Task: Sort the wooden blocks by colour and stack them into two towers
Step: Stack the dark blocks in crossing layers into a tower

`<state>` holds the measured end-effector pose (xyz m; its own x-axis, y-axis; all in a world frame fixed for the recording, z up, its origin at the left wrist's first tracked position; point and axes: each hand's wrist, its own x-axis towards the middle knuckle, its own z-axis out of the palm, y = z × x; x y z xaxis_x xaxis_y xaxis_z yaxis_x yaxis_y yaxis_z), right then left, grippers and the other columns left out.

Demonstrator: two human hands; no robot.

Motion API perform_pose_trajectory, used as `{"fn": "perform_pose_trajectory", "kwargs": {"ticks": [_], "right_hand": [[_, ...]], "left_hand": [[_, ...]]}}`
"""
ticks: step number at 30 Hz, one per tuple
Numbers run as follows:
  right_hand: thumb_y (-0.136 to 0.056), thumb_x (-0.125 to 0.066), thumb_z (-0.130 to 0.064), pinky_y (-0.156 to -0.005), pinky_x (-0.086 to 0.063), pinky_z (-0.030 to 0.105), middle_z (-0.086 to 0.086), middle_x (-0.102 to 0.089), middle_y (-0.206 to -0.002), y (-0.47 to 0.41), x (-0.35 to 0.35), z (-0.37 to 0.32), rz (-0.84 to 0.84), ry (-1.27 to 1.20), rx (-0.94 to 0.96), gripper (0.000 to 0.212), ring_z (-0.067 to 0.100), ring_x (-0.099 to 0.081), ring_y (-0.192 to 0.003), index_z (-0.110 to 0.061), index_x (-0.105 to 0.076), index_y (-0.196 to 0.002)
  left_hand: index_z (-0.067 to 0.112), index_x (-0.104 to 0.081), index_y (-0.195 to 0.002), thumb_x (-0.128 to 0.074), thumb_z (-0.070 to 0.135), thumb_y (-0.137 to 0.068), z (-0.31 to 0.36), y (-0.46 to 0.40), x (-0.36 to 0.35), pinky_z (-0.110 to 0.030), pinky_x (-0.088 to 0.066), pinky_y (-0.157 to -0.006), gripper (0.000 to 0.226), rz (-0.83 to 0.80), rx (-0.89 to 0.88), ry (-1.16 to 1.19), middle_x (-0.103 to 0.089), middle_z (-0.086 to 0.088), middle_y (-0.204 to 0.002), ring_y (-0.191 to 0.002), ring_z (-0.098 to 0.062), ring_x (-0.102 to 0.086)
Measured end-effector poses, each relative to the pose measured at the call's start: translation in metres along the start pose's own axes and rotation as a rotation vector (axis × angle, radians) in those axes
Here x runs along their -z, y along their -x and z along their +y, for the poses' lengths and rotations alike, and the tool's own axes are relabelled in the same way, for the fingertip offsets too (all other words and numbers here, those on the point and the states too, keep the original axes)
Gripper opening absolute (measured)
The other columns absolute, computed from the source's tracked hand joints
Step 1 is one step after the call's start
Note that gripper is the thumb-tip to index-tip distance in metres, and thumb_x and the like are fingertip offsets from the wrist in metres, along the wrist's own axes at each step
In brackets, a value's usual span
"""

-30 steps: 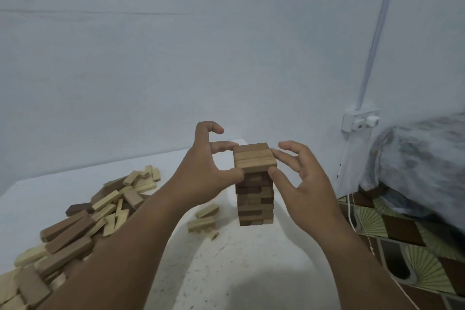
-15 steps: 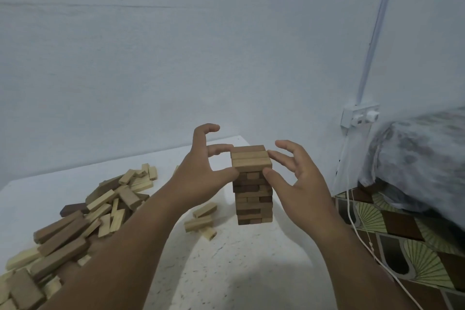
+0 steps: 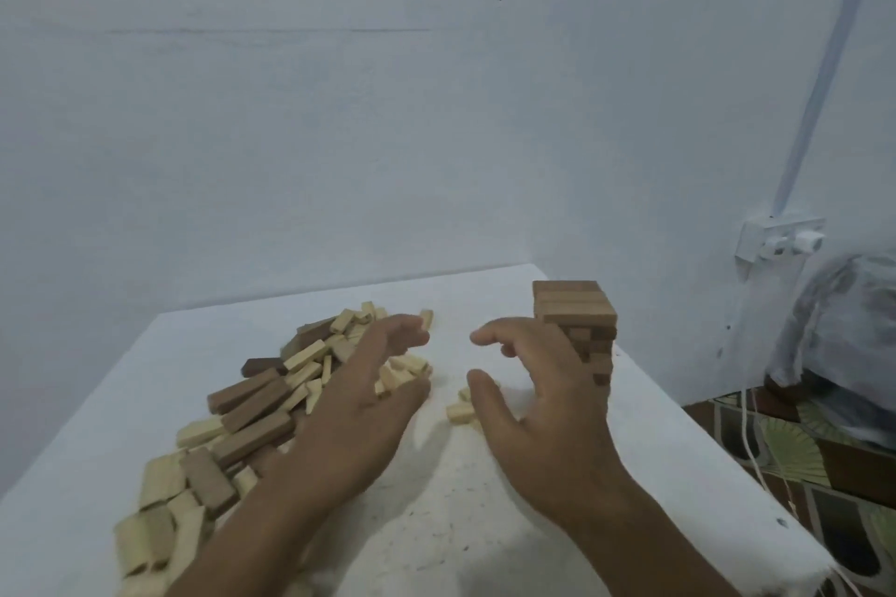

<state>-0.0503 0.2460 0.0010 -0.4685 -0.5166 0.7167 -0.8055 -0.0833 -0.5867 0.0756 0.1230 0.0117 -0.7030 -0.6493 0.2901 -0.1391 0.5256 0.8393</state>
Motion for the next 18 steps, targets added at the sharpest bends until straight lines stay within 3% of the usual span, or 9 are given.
{"fn": "perform_pose_trajectory", "kwargs": {"ticks": [3,5,7,12,15,18], "right_hand": [[-0.087,-0.068,-0.013,-0.087,-0.039,0.007,-0.03,-0.055,-0.109,0.006,-0.007,-0.003,0.048,-0.053,-0.02,0.03,0.001,-0.053,-0.109,-0.037,-0.059,-0.102],[-0.089,-0.066,-0.01,-0.086,-0.045,0.013,-0.029,-0.056,-0.107,0.006,-0.003,-0.003,0.121,-0.095,-0.045,0.029,0.007,-0.056,-0.108,-0.036,-0.06,-0.101],[-0.09,-0.062,-0.014,-0.082,-0.05,0.022,-0.026,-0.058,-0.104,0.005,0.006,0.0,0.182,-0.095,-0.062,0.024,0.01,-0.058,-0.103,-0.035,-0.061,-0.101],[-0.093,-0.06,-0.005,-0.078,-0.046,0.009,-0.017,-0.056,-0.107,0.0,0.038,0.017,0.361,-0.034,-0.067,0.031,0.004,-0.055,-0.102,-0.034,-0.057,-0.101],[-0.097,-0.056,-0.019,-0.09,-0.044,0.02,-0.02,-0.051,-0.118,-0.005,0.049,0.034,0.45,-0.093,-0.238,0.022,0.002,-0.05,-0.113,-0.037,-0.055,-0.109],[-0.102,-0.039,-0.047,-0.098,-0.035,0.018,-0.023,-0.046,-0.136,-0.012,0.055,0.043,0.351,-0.314,-0.497,0.03,-0.008,-0.043,-0.124,-0.04,-0.049,-0.13]], "left_hand": [[0.054,-0.051,-0.125,-0.049,0.036,-0.1,-0.005,0.014,-0.005,-0.03,-0.039,-0.1,0.03,-0.008,0.148,0.181,-0.056,0.031,-0.13,-0.125,0.004,-0.049],[0.06,-0.051,-0.125,-0.042,0.062,-0.096,0.001,0.017,-0.017,-0.033,-0.034,-0.108,0.03,-0.032,0.2,0.26,-0.052,0.034,-0.134,-0.129,0.002,-0.045],[0.063,-0.049,-0.125,-0.033,0.074,-0.09,0.008,0.012,-0.034,-0.038,-0.03,-0.117,0.04,-0.056,0.165,0.3,-0.05,0.035,-0.135,-0.133,0.004,-0.041],[0.049,-0.038,-0.144,-0.025,0.055,-0.102,0.036,-0.013,-0.074,-0.034,-0.024,-0.118,0.044,-0.089,0.164,0.333,-0.037,0.03,-0.149,-0.14,-0.002,-0.033],[0.045,-0.026,-0.152,-0.02,0.06,-0.101,0.046,-0.028,-0.096,-0.04,-0.016,-0.123,0.053,-0.095,0.196,0.415,-0.024,0.025,-0.158,-0.147,-0.006,-0.023],[0.047,-0.02,-0.153,-0.01,0.071,-0.095,0.05,-0.044,-0.113,-0.041,-0.008,-0.121,0.064,-0.092,0.311,0.582,-0.017,0.021,-0.161,-0.151,-0.01,-0.013]]}}
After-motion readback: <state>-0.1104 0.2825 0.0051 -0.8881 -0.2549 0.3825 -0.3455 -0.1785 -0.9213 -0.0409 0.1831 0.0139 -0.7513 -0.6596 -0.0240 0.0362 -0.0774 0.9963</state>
